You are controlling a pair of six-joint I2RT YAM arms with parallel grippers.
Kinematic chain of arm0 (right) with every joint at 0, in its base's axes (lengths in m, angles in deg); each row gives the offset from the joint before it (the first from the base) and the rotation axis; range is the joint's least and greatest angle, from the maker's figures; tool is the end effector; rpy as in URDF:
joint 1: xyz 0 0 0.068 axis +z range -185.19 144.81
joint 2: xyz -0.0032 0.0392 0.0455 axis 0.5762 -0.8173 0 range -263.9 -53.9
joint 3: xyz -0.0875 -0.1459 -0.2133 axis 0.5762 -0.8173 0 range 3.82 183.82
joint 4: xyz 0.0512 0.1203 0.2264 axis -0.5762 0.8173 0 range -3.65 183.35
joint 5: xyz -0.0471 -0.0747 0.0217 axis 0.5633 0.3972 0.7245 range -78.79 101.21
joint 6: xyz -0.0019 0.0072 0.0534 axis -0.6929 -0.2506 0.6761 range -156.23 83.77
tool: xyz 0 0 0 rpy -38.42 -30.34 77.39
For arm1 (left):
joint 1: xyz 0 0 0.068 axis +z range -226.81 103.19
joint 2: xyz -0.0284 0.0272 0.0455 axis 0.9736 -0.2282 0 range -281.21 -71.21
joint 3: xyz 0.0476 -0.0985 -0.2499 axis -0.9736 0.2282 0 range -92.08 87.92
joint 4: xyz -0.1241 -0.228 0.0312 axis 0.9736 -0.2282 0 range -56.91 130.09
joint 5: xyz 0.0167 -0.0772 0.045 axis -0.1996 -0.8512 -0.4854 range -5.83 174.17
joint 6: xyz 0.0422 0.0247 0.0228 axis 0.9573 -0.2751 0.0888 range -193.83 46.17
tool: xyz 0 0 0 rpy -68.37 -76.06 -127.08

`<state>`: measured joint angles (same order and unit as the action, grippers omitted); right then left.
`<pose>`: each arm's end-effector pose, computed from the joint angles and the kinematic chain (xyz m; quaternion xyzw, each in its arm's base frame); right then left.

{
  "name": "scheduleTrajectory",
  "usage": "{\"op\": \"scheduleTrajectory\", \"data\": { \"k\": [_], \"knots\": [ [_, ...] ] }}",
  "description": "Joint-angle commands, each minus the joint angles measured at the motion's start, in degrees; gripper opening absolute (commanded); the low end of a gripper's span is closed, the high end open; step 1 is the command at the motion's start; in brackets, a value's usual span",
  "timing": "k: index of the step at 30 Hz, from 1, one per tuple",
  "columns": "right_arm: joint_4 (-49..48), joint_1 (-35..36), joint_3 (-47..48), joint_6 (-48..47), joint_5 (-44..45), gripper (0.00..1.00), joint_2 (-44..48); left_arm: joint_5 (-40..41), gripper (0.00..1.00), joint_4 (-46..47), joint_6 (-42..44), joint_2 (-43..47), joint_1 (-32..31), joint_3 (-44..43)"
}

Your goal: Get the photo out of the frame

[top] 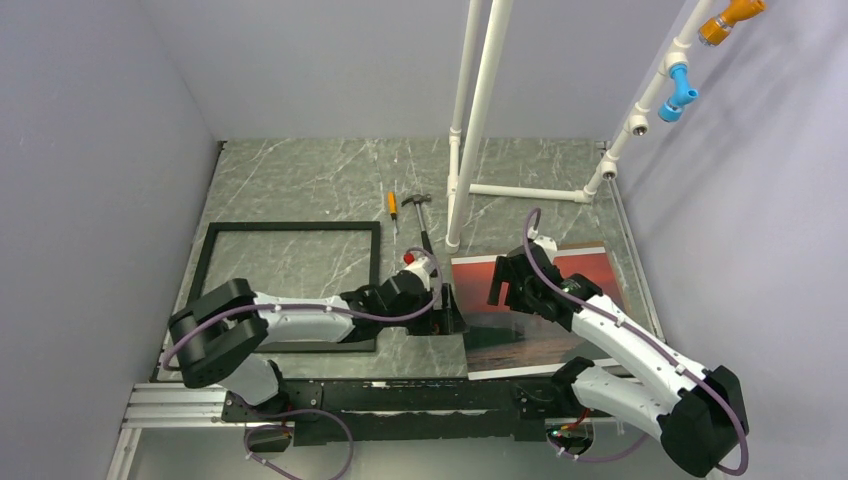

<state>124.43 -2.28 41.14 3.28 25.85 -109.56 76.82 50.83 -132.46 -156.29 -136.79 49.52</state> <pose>0.1581 0.0916 0.2210 0.0915 0.9459 0.0708 0.3032 0.1449 -0.2600 0.1753 0.0396 0.8885 -0.4191 0.1824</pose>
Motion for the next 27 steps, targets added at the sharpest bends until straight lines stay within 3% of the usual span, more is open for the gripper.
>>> {"op": "scheduleTrajectory", "data": {
  "k": [1, 9, 18, 27],
  "knots": [
    [-2.2, -0.2, -2.7, 4.8, -2.8, 0.87, 1.9, 7.0, 0.94, 14.3, -5.4, -3.0, -3.5, -0.8],
    [-5.7, -0.2, -5.5, 5.5, -2.5, 0.63, 3.3, 9.6, 0.92, 23.4, -9.8, -8.2, -5.5, 1.4],
    [-6.0, -0.2, -7.3, 6.5, -1.7, 0.62, 4.6, 8.6, 0.9, 33.2, -15.2, -14.3, -7.5, 4.3],
    [-7.5, -0.2, -9.0, 8.2, 0.1, 0.5, 1.1, 7.9, 0.78, 39.5, -17.1, -16.6, -8.3, 6.3]
  ]
}}
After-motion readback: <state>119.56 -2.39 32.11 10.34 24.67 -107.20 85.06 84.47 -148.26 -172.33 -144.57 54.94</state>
